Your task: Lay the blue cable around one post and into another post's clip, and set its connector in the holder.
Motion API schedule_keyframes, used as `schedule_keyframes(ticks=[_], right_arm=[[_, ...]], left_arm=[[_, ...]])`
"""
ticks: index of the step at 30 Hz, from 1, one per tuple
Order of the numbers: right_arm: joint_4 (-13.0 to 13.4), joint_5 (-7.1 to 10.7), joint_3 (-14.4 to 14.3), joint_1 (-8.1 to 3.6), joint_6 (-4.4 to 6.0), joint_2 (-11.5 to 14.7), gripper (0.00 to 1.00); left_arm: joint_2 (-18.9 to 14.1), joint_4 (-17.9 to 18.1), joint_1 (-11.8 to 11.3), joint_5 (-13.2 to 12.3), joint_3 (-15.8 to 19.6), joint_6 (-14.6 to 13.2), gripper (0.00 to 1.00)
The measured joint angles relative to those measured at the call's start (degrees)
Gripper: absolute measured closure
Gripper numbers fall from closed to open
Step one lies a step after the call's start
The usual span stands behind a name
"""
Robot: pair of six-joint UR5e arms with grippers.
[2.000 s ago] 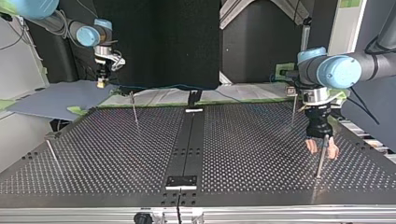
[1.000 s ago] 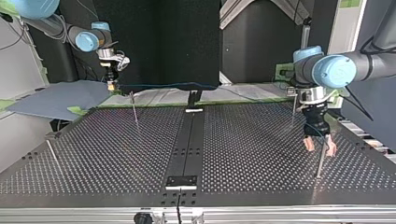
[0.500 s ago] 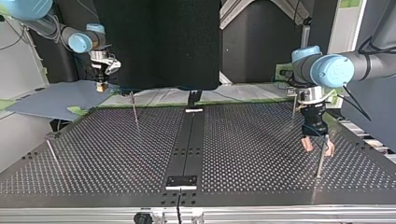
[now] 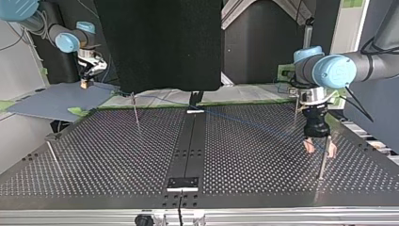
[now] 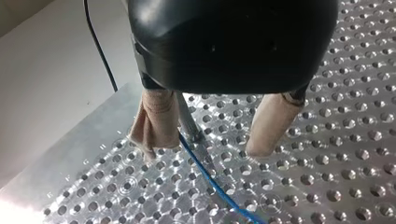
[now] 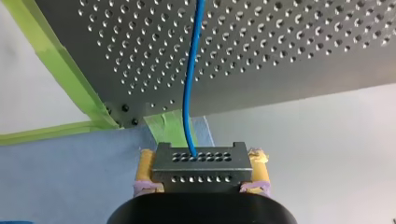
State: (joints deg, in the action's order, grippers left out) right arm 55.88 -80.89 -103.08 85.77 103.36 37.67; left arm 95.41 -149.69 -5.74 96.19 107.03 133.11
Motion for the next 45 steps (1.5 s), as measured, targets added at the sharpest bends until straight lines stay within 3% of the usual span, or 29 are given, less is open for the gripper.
schedule_keyframes(ticks=[8,11,18,21,23,28,38,45], right_arm=[[0.8,0.08,0.2,-0.18,0.19,-1.5,0.98],[0.9,0.74,0.6,0.20,-0.72,-1.8,0.98],[1.5,4.33,1.3,1.81,-4.45,-1.9,0.98],[1.6,5.97,1.5,2.46,-5.50,-1.9,0.98],[1.8,7.07,1.5,2.67,-5.49,-2.0,0.98],[2.3,9.25,1.5,2.83,-4.29,-2.0,0.98],[2.3,9.52,1.5,2.90,-3.96,-2.0,0.98],[2.3,9.43,1.5,3.04,-3.96,-2.1,0.98]], left_arm=[[0.0,0.0,0.0,0.0,0.0,-0.1,0.00],[0.0,0.0,0.1,0.0,0.0,-0.2,0.00],[0.0,0.0,0.1,0.1,0.0,-0.2,0.00],[0.0,0.0,0.1,0.1,0.0,-0.3,0.00],[0.0,0.0,0.1,0.1,0.0,-0.3,0.00],[0.0,-0.2,0.4,0.8,0.0,-0.4,0.00],[-0.2,-4.9,0.5,5.2,0.6,1.9,0.00],[-2.5,-5.0,0.2,6.1,3.9,3.6,0.00]])
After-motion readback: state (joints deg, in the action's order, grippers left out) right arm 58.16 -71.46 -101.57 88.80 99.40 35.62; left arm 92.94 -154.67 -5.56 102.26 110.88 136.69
